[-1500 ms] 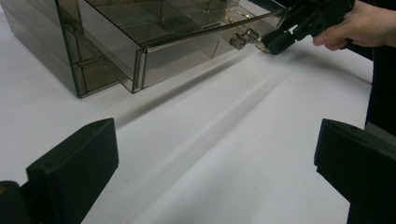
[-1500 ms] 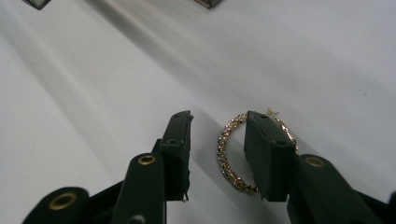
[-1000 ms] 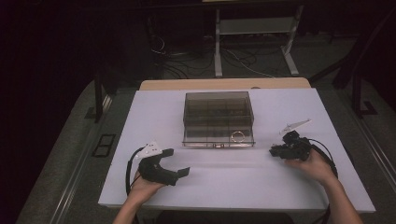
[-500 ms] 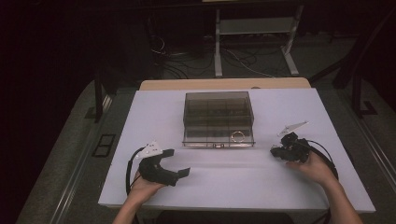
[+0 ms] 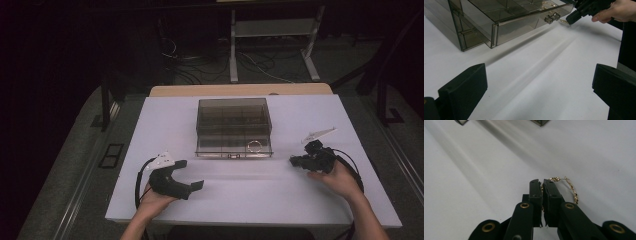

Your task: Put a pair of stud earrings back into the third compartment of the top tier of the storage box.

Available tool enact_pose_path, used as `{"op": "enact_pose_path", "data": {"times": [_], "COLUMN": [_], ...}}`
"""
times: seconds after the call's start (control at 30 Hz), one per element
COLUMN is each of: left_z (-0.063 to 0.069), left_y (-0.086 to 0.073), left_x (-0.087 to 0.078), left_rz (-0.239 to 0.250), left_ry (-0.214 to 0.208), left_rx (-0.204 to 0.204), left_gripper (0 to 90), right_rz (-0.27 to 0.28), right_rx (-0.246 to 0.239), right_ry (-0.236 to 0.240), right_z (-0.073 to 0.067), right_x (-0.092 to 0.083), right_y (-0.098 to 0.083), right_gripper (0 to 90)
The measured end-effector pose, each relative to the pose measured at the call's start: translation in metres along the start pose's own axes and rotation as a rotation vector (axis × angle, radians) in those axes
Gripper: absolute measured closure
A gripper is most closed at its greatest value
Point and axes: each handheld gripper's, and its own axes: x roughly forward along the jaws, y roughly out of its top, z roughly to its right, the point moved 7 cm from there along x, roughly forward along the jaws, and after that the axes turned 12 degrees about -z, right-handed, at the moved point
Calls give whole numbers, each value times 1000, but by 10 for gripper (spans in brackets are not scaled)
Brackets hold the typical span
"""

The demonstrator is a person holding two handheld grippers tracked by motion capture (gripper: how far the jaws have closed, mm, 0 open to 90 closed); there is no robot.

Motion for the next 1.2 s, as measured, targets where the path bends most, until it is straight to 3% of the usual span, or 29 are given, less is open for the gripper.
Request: {"op": "enact_pose_path", "data": {"times": [0.47,1.2], "left_z": [0,1], "left_y": [0,0], "left_x": [1,3], "left_rz": [-7,-11], "left_ry": [-1,-10], "left_rx": [3,7], "left_gripper": [0,0], "right_rz": [104,219], "right_rx": [20,-9], "right_ry": [39,85], "right_z": [-3,-16], "right_x": [-23,-50], "right_y": [8,26], "right_gripper": [847,846]}}
